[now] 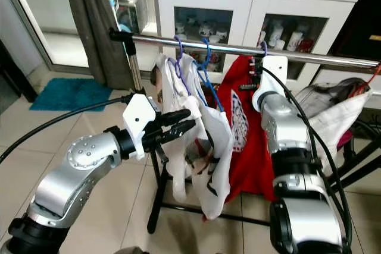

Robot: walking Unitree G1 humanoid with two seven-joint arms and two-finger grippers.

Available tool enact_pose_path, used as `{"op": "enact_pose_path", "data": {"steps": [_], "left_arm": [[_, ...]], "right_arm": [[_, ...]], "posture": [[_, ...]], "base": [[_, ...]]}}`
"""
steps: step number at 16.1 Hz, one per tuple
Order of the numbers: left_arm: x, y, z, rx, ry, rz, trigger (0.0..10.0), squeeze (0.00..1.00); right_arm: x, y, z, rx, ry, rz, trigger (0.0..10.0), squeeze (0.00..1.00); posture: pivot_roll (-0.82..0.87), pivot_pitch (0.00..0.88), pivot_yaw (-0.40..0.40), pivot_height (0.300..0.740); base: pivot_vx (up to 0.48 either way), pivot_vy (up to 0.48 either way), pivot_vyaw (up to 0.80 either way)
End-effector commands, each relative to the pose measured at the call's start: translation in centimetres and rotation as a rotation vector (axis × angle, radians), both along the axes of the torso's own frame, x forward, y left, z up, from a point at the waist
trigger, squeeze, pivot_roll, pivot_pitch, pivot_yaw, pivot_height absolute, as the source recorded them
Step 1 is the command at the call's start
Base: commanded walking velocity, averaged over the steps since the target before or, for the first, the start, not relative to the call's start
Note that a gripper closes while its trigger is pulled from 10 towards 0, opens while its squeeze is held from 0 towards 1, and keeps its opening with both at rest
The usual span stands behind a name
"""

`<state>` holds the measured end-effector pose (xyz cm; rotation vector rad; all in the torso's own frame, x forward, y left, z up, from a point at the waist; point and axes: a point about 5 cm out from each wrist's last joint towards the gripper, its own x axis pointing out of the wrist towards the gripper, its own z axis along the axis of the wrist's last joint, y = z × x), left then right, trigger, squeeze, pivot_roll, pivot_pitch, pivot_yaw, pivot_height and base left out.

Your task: Hang hanger

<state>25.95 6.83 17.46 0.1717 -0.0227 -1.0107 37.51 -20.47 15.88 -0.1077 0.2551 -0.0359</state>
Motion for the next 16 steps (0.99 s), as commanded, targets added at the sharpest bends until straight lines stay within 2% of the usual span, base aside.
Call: {"op": "enact_pose_path", "data": {"steps": [1, 2, 5, 6, 7, 8, 10, 12, 14, 16], "left_arm": [[-0.1, -0.1, 0.4, 0.003, -0.012, -0.012, 10.0, 0.0], [-0.1, -0.1, 0.3, 0.009, -0.01, -0.008, 10.0, 0.0], [0.0, -0.1, 0.2, 0.017, -0.004, 0.004, 10.0, 0.0], [0.0, -0.1, 0.1, 0.02, -0.001, 0.004, 10.0, 0.0], [0.0, -0.1, 0.1, 0.02, 0.0, 0.004, 10.0, 0.0], [-0.1, -0.1, 0.1, 0.016, 0.002, 0.005, 10.0, 0.0], [0.0, 0.0, 0.1, 0.004, 0.003, 0.013, 10.0, 0.0], [0.1, 0.1, 0.4, -0.033, -0.024, 0.042, 10.0, 0.0], [0.4, 0.6, 0.0, -0.081, 0.018, 0.109, 10.0, 0.0], [0.8, 1.7, -0.5, -0.106, 0.01, 0.215, 10.0, 0.0]], "right_arm": [[0.1, 0.2, -0.3, -0.019, 0.031, 0.03, 10.0, 0.0], [0.1, 0.7, -0.8, -0.031, 0.063, 0.07, 10.0, 0.0], [-0.3, 1.3, -1.3, -0.033, 0.068, 0.119, 10.0, 0.0], [-0.5, 1.3, -1.5, -0.038, 0.068, 0.133, 10.0, 0.18], [-0.7, 1.2, -1.5, -0.036, 0.066, 0.137, 10.0, 0.41], [-1.0, 1.2, -1.4, -0.027, 0.054, 0.151, 10.0, 1.0], [-1.9, 1.0, -0.8, 0.006, -0.002, 0.182, 10.0, 1.0], [-3.3, 0.4, 0.1, -0.017, -0.031, 0.202, 10.0, 1.0], [-4.7, 0.2, 1.0, -0.015, -0.051, 0.215, 10.0, 1.0], [-6.5, 0.1, 2.2, 0.03, -0.097, 0.252, 10.0, 1.0]], "posture": [[0.09, 0.0, 0.01, 0.74], [0.09, 0.0, 0.011, 0.74], [0.09, 0.0, 0.015, 0.74], [0.09, 0.0, 0.016, 0.74], [0.09, 0.0, 0.016, 0.74], [0.09, 0.0, 0.018, 0.74], [0.09, 0.0, 0.023, 0.74], [0.08, 0.0, 0.025, 0.74], [0.08, 0.0, 0.029, 0.74], [0.07, 0.0, 0.035, 0.74]], "base": [[0.0, 0.0, 0.0], [0.0, 0.0, 0.0], [0.0, 0.0, 0.0], [0.0, 0.0, 0.0], [0.0, 0.0, 0.0], [0.0, 0.0, 0.0], [0.0, 0.0, 0.0], [0.0, 0.0, 0.0], [0.0, 0.0, 0.0], [0.0, 0.0, 0.0]]}}
